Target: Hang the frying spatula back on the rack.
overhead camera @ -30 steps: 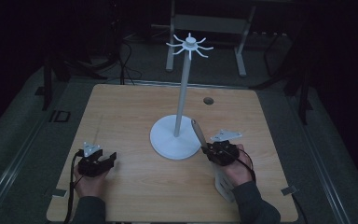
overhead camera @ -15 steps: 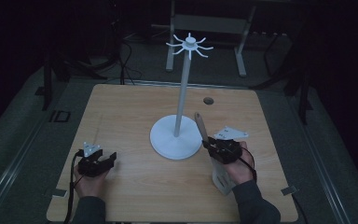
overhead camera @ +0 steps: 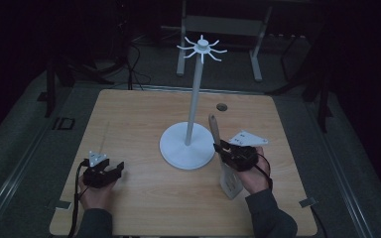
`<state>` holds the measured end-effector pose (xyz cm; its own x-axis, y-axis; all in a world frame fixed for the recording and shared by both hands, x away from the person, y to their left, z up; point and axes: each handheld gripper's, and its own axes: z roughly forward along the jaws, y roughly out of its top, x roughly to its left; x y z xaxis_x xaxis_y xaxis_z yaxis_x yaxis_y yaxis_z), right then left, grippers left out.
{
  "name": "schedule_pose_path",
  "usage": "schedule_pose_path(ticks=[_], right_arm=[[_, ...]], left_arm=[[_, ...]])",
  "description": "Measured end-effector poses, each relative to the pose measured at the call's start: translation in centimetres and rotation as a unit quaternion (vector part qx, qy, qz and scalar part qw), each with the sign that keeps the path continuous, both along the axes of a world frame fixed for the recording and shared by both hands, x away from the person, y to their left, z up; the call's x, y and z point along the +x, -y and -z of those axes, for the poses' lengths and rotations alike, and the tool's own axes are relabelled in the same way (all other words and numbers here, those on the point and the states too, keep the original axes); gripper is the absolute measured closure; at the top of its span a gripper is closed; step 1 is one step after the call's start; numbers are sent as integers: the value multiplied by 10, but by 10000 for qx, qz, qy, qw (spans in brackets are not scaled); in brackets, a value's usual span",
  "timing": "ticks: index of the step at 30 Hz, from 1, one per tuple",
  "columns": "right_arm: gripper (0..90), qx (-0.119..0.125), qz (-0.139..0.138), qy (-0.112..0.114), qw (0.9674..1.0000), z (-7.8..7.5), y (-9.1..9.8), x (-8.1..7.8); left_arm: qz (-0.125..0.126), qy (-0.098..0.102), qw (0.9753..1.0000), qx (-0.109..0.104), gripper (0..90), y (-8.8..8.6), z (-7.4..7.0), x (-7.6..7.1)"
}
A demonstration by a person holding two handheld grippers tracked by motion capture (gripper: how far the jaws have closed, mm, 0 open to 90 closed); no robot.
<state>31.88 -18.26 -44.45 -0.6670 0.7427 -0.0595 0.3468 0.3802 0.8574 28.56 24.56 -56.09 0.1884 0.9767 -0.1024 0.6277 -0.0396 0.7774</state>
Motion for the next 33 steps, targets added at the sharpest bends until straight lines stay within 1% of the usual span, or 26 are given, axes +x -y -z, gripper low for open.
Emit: schedule_pose_path(ticks=[7,17,33], right_arm=[[748,157,-2,127,9998,-7,0,-1],[747,374,14,213,9991,-15,0,0],[747,550,28,362,9978,-26,-4,1]], left_arm=[[6,-11,10000,5,400,0,0,0],[0,-7,10000,-2,400,0,0,0],[-2,-4,10000,-3,399,-1,0,0]])
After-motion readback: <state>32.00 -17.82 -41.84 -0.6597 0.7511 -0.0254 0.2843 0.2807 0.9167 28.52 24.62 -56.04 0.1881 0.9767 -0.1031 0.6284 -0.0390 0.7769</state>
